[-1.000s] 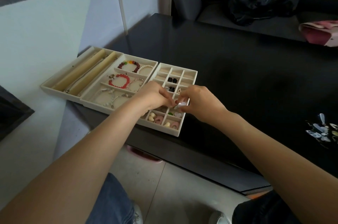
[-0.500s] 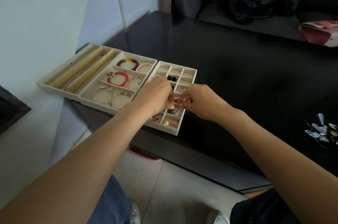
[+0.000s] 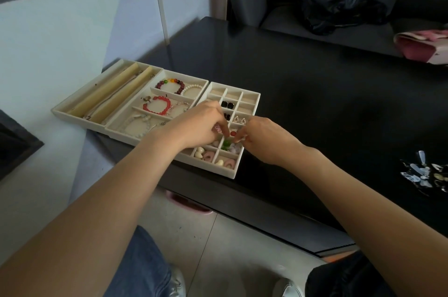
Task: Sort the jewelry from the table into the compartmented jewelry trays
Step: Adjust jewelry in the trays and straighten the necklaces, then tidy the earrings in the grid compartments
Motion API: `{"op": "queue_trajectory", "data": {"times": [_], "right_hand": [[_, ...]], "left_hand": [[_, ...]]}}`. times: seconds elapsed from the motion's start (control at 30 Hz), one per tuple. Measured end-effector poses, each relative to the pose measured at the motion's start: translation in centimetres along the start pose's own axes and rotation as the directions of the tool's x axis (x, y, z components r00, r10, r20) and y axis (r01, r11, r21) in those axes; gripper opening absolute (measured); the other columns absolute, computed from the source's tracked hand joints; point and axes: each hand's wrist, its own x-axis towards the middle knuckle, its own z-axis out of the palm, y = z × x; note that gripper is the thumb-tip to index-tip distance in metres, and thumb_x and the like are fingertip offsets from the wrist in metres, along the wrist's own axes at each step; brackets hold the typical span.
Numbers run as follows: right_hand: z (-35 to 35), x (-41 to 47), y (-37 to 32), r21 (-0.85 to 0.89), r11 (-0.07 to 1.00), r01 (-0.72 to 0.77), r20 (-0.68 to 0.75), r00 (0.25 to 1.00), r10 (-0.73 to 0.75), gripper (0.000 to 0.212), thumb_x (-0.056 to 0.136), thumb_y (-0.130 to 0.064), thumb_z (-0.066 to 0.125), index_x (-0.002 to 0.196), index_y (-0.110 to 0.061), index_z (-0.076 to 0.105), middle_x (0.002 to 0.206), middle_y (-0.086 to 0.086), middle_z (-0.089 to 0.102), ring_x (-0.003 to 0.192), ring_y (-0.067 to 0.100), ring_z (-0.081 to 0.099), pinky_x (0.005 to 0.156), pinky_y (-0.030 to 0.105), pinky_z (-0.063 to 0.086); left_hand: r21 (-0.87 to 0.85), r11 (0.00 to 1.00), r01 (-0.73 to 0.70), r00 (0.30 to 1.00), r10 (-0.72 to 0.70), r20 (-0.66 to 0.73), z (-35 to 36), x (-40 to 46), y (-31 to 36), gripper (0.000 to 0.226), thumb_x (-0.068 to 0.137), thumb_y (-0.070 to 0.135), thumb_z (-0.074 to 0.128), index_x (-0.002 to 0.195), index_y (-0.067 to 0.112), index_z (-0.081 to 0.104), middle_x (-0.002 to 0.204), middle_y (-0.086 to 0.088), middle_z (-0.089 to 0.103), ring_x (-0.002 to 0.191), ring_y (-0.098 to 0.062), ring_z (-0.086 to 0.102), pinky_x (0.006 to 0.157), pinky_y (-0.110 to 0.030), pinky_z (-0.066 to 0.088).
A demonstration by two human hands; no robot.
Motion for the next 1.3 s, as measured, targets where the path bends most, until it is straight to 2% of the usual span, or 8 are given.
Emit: {"op": "queue_trajectory", "data": {"times": [0.17,0.4,0.53,0.7,0.9,1.03,1.13,1.3], "right_hand": [[0.1,0.0,0.0,-0.032,0.999,0.009,0.038,0.999,-0.008,0.035,0.093,-0.012,0.050,0.122,-0.026,0.063,0.122,0.002,0.053,0.108,0.019,0.056,0.091,0.035,0.050],[0.0,-1.0,0.0,0.004,1.000,-0.024,0.014,1.000,0.024,0.038,0.093,-0.010,0.048,0.126,-0.025,0.060,0.126,0.003,0.050,0.114,0.019,0.050,0.093,0.034,0.048],[-0.6,-3.0,1.2,0.084,0.994,-0.072,-0.023,0.997,0.074,0.042,0.093,-0.009,0.049,0.129,-0.029,0.056,0.124,0.000,0.047,0.112,0.015,0.049,0.091,0.029,0.047],[-1.7,-5.9,4.0,0.342,0.926,-0.161,-0.209,0.948,0.241,0.039,0.093,-0.007,0.052,0.129,-0.022,0.054,0.125,0.000,0.053,0.109,0.008,0.053,0.085,0.018,0.043],[-2.9,-11.6,10.2,0.400,0.840,-0.367,-0.279,0.824,0.493,0.046,0.094,-0.009,0.053,0.138,-0.018,0.044,0.136,0.005,0.049,0.123,0.016,0.049,0.087,0.019,0.038],[-3.3,-14.9,14.1,0.403,0.766,-0.501,-0.274,0.732,0.623,0.053,0.094,-0.010,0.052,0.144,-0.018,0.036,0.146,0.007,0.038,0.133,0.021,0.040,0.103,0.031,0.037],[-2.2,-16.8,17.2,0.400,0.699,-0.593,-0.250,0.663,0.706,0.060,0.094,-0.011,0.050,0.149,-0.015,0.025,0.153,0.008,0.028,0.141,0.024,0.026,0.110,0.037,0.030],[0.2,-18.9,21.3,0.355,0.631,-0.690,-0.187,0.609,0.771,0.060,0.098,-0.012,0.041,0.151,-0.012,0.014,0.158,0.011,0.013,0.147,0.025,0.008,0.119,0.038,0.012]], "left_hand": [[0.046,0.999,0.000,0.999,-0.002,0.048,-0.1,-0.2,0.2,0.034,0.086,0.005,0.058,0.103,0.032,0.070,0.119,0.011,0.046,0.105,-0.005,0.044,0.076,-0.020,0.033],[0.078,0.997,0.027,0.999,-0.030,0.040,-0.1,-0.8,1.3,0.035,0.087,0.005,0.055,0.111,0.026,0.067,0.124,0.007,0.048,0.107,-0.013,0.052,0.087,-0.035,0.049],[0.135,0.991,0.010,0.996,0.002,-0.090,0.3,-0.7,3.2,0.027,0.090,0.015,0.055,0.116,0.019,0.064,0.115,0.001,0.055,0.094,-0.013,0.056,0.071,-0.024,0.044],[-0.065,0.994,0.092,0.968,-0.104,-0.227,0.8,0.8,6.5,0.027,0.091,0.016,0.055,0.118,0.018,0.063,0.116,-0.001,0.061,0.083,-0.009,0.057,0.066,-0.021,0.042],[-0.318,0.948,0.001,0.965,-0.084,-0.250,1.5,3.8,14.8,0.028,0.094,0.011,0.052,0.120,0.014,0.061,0.115,-0.005,0.064,0.102,-0.015,0.062,0.084,-0.024,0.048],[-0.312,0.943,-0.120,0.983,0.068,-0.172,3.4,6.4,20.2,0.035,0.095,0.009,0.048,0.129,0.017,0.054,0.128,-0.004,0.058,0.109,-0.013,0.059,0.089,-0.022,0.046],[-0.309,0.933,-0.182,0.979,0.200,0.027,5.7,8.7,23.6,0.047,0.095,0.005,0.045,0.139,0.021,0.043,0.145,-0.002,0.042,0.123,-0.016,0.050,0.093,-0.022,0.040],[-0.230,0.920,-0.317,0.844,0.384,0.374,9.0,11.2,28.7,0.067,0.090,-0.002,0.042,0.150,0.020,0.021,0.158,-0.001,0.012,0.146,-0.020,0.011,0.115,-0.036,0.019]]}}
